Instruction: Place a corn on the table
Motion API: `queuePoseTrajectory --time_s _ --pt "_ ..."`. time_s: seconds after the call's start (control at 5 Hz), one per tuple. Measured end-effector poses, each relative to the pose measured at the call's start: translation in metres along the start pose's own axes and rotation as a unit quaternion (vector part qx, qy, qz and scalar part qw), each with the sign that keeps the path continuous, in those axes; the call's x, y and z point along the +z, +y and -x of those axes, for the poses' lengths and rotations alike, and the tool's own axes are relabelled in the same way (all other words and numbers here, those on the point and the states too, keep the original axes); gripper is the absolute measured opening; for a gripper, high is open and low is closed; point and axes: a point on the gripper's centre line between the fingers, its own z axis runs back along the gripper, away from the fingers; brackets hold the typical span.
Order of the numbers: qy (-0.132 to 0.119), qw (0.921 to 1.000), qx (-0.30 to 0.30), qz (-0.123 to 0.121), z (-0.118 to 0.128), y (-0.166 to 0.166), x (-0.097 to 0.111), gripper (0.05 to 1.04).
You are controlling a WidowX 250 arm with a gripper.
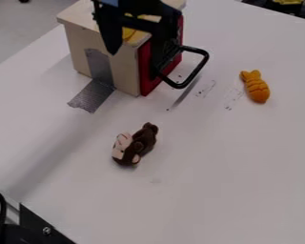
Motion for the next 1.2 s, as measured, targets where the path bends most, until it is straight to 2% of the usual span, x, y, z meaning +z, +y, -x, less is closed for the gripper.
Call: queuePoseTrajectory --time_s 0.2,0.4,0.6,0.8,1.0,1.2 --pt "-0.009 0.9999 0.006 -0.005 -0.022 0.015 0.011 1.0" --pt "-0.002 0.9997 0.023 -0.005 -0.04 0.032 0.006 1.0" --pt "0.015 0.9992 0.036 -0.008 -0.056 0.046 -0.01 1.0" --pt "0.047 0.9978 0.047 -0.006 -0.061 0.056 -0.034 1.0" --pt "0.054 0.9971 0.053 0.012 -0.065 0.054 -0.043 0.952" --pt "0.051 0.9972 0.05 0.023 -0.065 0.048 -0.045 0.684"
